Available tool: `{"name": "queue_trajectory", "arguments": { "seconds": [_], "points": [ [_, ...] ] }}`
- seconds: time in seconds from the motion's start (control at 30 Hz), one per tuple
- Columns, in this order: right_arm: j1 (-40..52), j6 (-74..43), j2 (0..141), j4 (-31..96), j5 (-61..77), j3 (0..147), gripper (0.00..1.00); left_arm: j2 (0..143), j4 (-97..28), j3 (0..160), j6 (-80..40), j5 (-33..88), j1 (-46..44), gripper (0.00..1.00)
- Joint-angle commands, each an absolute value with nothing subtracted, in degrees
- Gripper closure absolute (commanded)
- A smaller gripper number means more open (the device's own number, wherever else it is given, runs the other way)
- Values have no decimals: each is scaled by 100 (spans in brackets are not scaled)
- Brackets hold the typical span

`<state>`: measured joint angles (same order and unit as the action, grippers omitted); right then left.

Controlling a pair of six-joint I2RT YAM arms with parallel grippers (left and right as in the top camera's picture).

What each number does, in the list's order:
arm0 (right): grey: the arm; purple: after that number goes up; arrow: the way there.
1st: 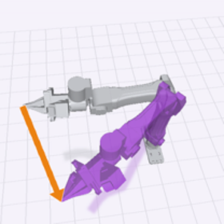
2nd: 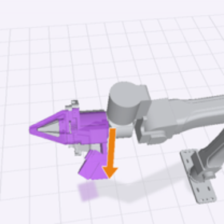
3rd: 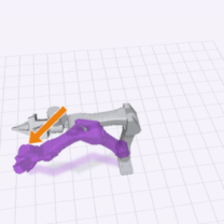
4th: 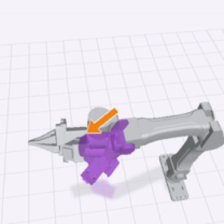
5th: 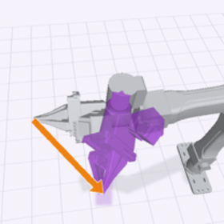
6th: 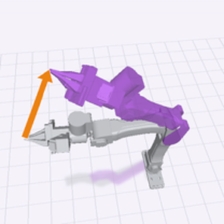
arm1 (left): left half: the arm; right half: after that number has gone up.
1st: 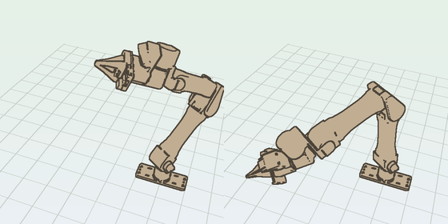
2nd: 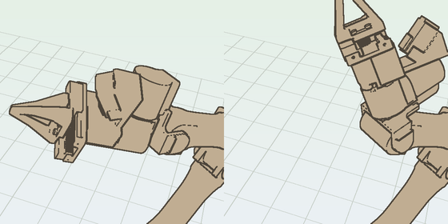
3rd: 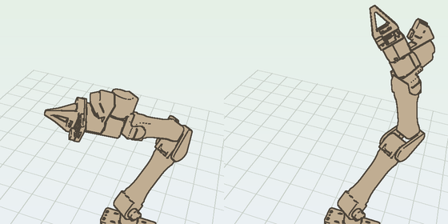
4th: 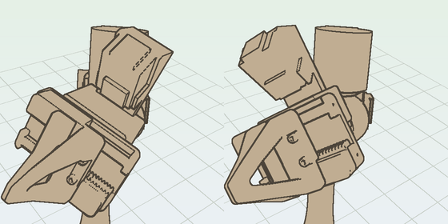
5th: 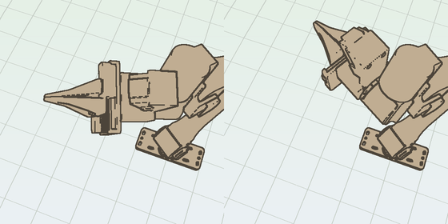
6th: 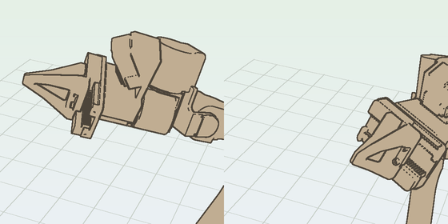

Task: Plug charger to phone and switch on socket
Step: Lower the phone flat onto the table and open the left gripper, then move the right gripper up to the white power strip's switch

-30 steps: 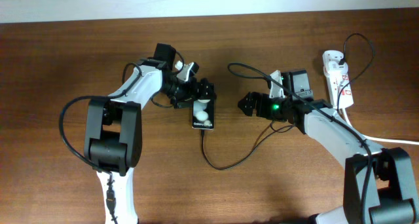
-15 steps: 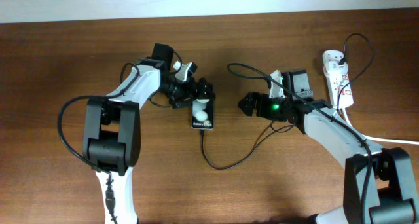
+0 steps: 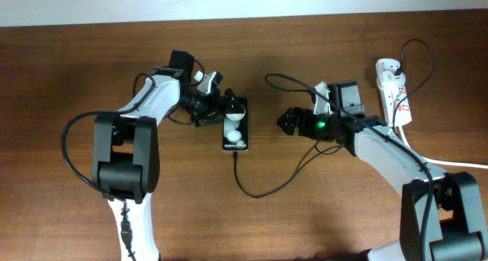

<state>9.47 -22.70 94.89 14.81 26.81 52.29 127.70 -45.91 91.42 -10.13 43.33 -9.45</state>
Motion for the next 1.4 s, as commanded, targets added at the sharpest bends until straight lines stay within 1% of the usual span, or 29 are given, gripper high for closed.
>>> {"name": "queue_trajectory", "arguments": {
  "seconds": [0.0, 0.17, 0.3, 0.37, 0.4, 0.9, 0.93, 1.03, 1.13, 1.23, 1.37],
  "points": [
    [978, -2228, 9509, 1479, 2624, 5203, 1, 13039, -4635, 8971, -965, 3750, -834, 1],
    [978, -2228, 9509, 1479, 2624, 5203, 1, 13039, -4842, 8971, -1013, 3754, -502, 1],
    [978, -2228, 9509, 1479, 2624, 5203, 1, 13039, -5019, 8971, -1761, 3750, 102, 1],
    [978, -2228, 9509, 1479, 2624, 5203, 1, 13039, -5017, 8971, -2340, 3750, 231, 1],
    [978, -2228, 9509, 1479, 2624, 5203, 1, 13039, -5013, 8971, -2447, 3750, 228, 1],
    [978, -2228, 9509, 1479, 2624, 5203, 1, 13039, -5039, 8971, -2443, 3857, 204, 1],
    [978, -2228, 9509, 1479, 2624, 5203, 1, 13039, -5039, 8971, -2412, 4027, 231, 1],
    [978, -2228, 9509, 1479, 2624, 5203, 1, 13039, -5019, 9028, -2091, 4047, 231, 1],
    [978, -2228, 9509, 1479, 2624, 5201, 1, 13028, -5068, 9085, -2071, 3841, 226, 1],
    [978, -2228, 9509, 1479, 2624, 5203, 1, 12809, -5284, 9227, -2047, 3282, 200, 1],
    [978, -2228, 9509, 1479, 2624, 5203, 1, 12468, -5251, 9227, -2051, 2296, -189, 1]
  ]
}}
